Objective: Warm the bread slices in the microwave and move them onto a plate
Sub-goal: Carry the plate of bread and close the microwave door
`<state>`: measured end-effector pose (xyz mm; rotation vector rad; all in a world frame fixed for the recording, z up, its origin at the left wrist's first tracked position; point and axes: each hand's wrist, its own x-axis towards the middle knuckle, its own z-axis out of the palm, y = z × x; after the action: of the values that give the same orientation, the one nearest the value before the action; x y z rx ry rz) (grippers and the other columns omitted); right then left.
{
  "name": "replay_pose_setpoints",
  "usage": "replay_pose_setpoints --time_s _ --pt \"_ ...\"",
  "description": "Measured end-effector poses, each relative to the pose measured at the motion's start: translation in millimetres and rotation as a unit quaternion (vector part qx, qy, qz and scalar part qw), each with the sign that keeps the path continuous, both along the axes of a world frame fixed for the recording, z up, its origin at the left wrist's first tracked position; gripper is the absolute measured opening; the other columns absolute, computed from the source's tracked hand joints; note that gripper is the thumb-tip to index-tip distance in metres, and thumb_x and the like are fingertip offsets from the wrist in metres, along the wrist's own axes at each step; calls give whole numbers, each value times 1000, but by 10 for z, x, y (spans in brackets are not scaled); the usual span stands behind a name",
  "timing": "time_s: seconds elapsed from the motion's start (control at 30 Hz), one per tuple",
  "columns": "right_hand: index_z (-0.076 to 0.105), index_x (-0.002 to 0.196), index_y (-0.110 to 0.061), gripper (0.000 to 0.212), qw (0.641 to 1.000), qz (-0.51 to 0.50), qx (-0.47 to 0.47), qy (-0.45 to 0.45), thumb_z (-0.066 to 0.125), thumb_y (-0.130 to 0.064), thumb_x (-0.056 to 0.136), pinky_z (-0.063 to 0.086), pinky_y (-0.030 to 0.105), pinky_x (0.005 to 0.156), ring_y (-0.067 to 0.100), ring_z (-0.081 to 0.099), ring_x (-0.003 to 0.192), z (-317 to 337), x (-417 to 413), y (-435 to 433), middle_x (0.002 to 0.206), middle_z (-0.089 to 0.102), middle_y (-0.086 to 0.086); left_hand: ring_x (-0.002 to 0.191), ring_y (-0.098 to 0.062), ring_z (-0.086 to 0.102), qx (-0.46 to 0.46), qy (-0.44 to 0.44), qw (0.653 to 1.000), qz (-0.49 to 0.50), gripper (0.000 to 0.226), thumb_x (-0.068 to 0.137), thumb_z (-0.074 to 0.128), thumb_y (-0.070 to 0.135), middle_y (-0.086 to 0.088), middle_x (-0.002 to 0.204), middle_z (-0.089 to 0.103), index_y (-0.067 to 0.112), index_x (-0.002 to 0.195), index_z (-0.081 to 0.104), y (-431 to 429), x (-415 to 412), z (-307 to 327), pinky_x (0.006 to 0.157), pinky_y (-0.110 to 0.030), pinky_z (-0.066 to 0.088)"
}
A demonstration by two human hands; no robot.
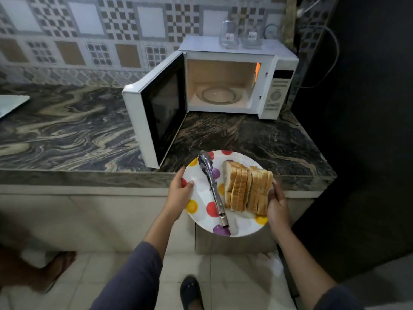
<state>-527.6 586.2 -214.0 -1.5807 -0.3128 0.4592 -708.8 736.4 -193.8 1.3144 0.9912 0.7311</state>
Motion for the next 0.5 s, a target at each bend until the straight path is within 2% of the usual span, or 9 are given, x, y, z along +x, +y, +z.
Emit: replay_pose_setpoints --time_s 0.1,0.2,0.3,0.4,0.5 --pt "47 137 -19 38 999 35 -11 -9 35 -15 101 36 27 91 23 46 125 -15 -277 -149 140 48 7 101 -26 59 0 4 1000 24 53 92 49 -1 -15 122 59 14 141 37 -217 -347 -56 83 -33 50" --pt "47 137 -19 38 998 59 -11 -10 35 -15 101 35 25 93 21 45 126 -23 -583 -189 138 50 6 85 -17 58 9 7 999 51 51 91 49 -2 -5 96 61 15 138 41 -352 -712 -96 74 -28 50" --pt "46 137 -19 38 996 93 -5 -15 35 -14 101 34 24 93 13 45 119 -15 -906 -173 132 51 1 66 -4 58 25 19 996 82 41 89 48 -5 0 78 58 15 125 52 -407 -1079 -144 63 -19 49" --pt "45 137 -19 39 992 125 -12 -14 34 -10 101 34 22 91 11 44 114 -20 -1207 -74 128 52 1 74 -9 58 15 23 993 112 42 89 49 -3 1 86 61 16 126 51 -420 -1445 -183 67 -23 50" --pt "45 137 -13 40 987 158 -19 -27 33 -5 100 33 21 93 14 44 121 -27 -1501 92 136 50 6 76 -10 58 20 22 989 143 43 88 48 -6 2 89 61 18 124 51 -398 -1804 -156 66 -19 51"
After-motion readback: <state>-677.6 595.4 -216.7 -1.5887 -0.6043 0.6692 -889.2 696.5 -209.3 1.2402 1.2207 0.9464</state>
